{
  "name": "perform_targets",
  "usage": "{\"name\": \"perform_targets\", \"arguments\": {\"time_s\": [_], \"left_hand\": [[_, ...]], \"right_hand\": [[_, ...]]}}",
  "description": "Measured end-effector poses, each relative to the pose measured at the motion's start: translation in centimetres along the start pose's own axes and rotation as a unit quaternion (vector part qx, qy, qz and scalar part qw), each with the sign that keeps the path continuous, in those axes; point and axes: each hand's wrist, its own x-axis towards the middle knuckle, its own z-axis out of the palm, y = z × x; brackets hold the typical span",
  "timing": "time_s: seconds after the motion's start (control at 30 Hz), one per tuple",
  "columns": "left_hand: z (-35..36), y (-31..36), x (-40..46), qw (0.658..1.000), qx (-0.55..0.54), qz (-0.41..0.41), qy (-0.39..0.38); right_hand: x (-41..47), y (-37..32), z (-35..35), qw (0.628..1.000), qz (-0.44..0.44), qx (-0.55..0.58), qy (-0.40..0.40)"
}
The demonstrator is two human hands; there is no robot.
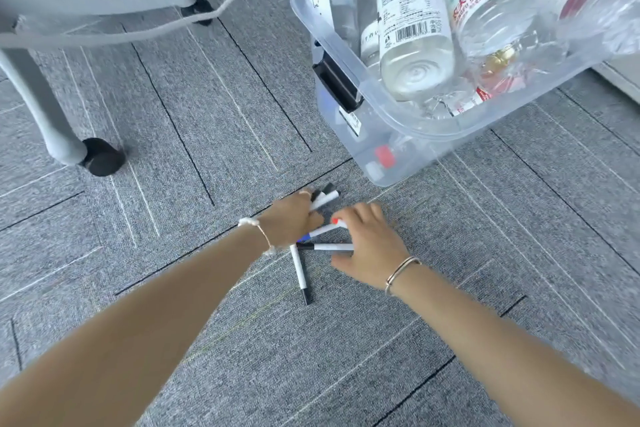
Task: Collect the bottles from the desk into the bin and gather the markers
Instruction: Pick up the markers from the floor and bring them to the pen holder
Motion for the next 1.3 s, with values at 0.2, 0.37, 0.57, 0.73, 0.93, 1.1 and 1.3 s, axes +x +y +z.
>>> {"name": "perform_targets", "arguments": {"time_s": [0.2,0.37,0.57,0.73,0.93,1.1,1.3], "left_hand": [[-0.2,-2.2,-0.8,0.972,-0.214,-0.045,0.089],[0.1,-3.7,-1.2,0.912,-0.377,-0.077,0.142],[1.0,-4.2,-2.2,0.862,-0.464,-0.088,0.185],[2.2,-4.4,-3.2,0.895,-0.417,-0.044,0.153],[1.9,-4.2,-3.5,0.882,-0.428,-0.020,0.196],[2.1,-1.8,-3.5,0.862,-0.433,0.038,0.259],[6.4,0.6,-2.6,0.926,-0.283,0.033,0.249]], "right_hand": [[0.6,-1.3,1.3,0.995,-0.050,-0.083,0.027],[1.6,-2.5,1.6,0.992,-0.034,-0.118,-0.032],[0.8,-3.3,1.5,0.998,0.047,0.030,0.021],[-0.5,-5.7,3.5,1.000,0.020,0.009,-0.018],[-0.4,-5.6,3.4,0.992,0.062,0.110,0.008],[-0.1,-3.0,1.9,0.916,0.138,0.318,0.200],[0.1,-1.8,2.9,0.900,0.107,0.325,0.271]]}}
